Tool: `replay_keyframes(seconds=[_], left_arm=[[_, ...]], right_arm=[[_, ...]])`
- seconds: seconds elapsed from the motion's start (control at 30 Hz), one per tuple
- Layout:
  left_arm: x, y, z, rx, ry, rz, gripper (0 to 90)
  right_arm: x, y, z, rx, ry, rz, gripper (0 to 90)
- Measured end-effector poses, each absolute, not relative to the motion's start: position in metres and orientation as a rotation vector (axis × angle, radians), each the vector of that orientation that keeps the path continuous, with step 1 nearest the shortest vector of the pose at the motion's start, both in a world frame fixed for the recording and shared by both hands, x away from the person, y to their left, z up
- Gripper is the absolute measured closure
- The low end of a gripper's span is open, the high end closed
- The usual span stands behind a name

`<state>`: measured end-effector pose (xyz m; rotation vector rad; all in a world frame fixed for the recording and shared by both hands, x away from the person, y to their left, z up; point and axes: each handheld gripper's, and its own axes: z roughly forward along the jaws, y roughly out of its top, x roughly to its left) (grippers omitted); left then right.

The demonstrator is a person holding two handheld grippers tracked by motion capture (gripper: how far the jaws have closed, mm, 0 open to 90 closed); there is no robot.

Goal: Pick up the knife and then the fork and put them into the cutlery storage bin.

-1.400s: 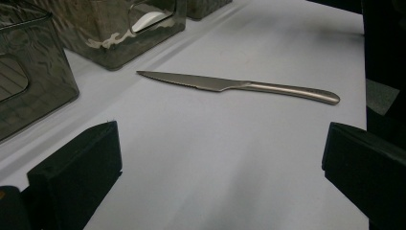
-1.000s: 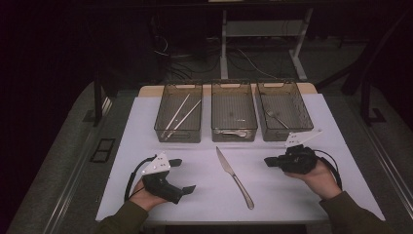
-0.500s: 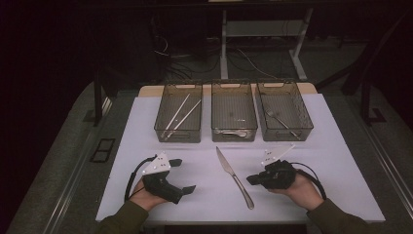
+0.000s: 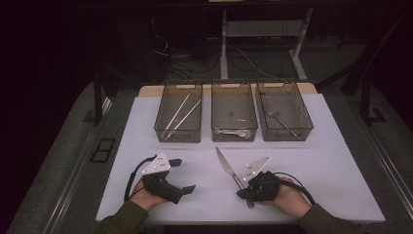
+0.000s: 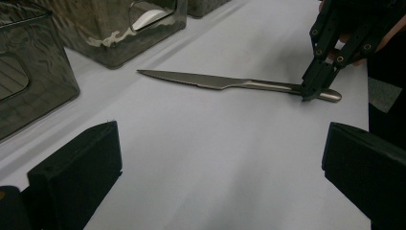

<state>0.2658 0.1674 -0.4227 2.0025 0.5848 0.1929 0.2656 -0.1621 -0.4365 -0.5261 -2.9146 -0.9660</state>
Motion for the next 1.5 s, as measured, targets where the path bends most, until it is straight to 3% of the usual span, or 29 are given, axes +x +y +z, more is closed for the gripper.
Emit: replay_keyframes(seconds=[0.7,0.8,0.93,1.5], left_arm=[[0.266,0.167,-0.422,2.003,0.583,0.193,0.0],[0.266,0.167,-0.422,2.004,0.581,0.195,0.0],[0.266,0.167,-0.422,2.0,0.581,0.195,0.0],[0.266,0.167,-0.422,2.002,0.574,0.191,0.0]], right_arm=[[0.288,-0.181,-0.425,-0.647,-2.992,-0.84,89.6],[0.299,-0.174,-0.413,-0.617,-3.0,-0.791,79.3],[0.312,-0.154,-0.41,-0.533,-3.05,-0.658,76.1],[0.326,-0.114,-0.419,-0.404,-3.11,-0.369,76.2]])
